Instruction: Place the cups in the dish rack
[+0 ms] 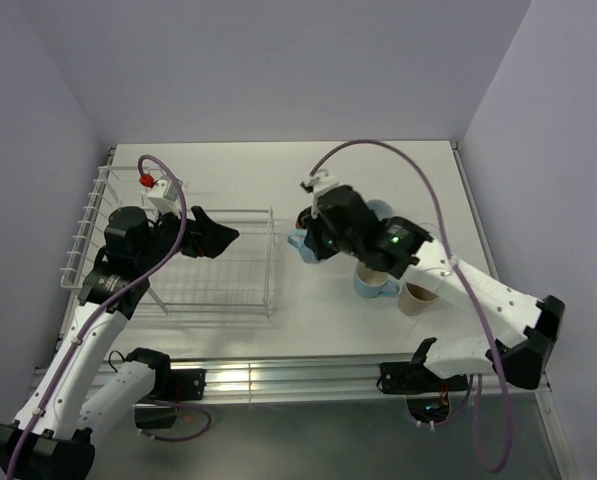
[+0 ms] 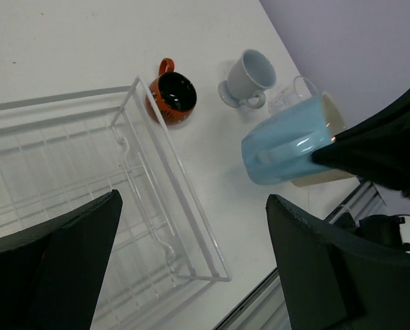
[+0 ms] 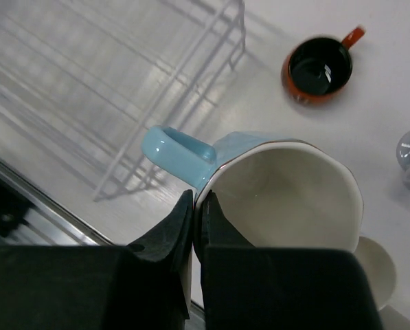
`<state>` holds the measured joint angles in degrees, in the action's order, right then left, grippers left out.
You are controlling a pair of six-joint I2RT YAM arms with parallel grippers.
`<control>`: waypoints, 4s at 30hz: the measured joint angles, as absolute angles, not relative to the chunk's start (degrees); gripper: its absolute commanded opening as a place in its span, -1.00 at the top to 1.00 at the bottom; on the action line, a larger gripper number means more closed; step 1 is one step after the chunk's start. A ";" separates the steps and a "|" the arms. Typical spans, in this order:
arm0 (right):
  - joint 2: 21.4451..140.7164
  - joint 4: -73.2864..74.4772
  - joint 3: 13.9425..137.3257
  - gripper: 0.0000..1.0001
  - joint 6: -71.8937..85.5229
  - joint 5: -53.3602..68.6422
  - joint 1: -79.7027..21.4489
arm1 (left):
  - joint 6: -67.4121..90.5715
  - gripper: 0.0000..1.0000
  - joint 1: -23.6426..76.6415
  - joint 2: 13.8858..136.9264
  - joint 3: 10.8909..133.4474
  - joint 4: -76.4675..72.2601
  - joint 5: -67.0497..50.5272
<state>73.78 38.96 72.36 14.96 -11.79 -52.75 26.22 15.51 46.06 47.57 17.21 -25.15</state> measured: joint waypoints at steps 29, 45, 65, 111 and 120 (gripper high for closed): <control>73.17 -14.52 66.39 1.00 70.57 48.90 -26.65 | 37.06 -0.93 24.95 49.89 50.06 -17.32 -36.14; 75.37 -35.07 60.69 1.00 87.53 53.04 -24.88 | 32.42 -0.90 30.22 52.64 50.46 -15.29 -24.14; 75.48 -38.68 60.40 1.00 89.38 54.08 -24.21 | 31.55 -0.88 33.47 54.08 50.61 -13.58 -24.80; 77.80 -42.41 57.58 0.56 91.50 54.63 -22.87 | 30.33 1.00 36.18 55.75 52.86 -7.49 -19.33; 77.47 -40.10 56.16 0.09 87.09 51.66 -23.38 | 30.50 1.00 36.97 55.57 52.84 -2.37 -16.69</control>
<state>77.47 -40.10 56.16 87.09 51.66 -23.38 30.50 36.97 55.57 52.84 -2.37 -16.69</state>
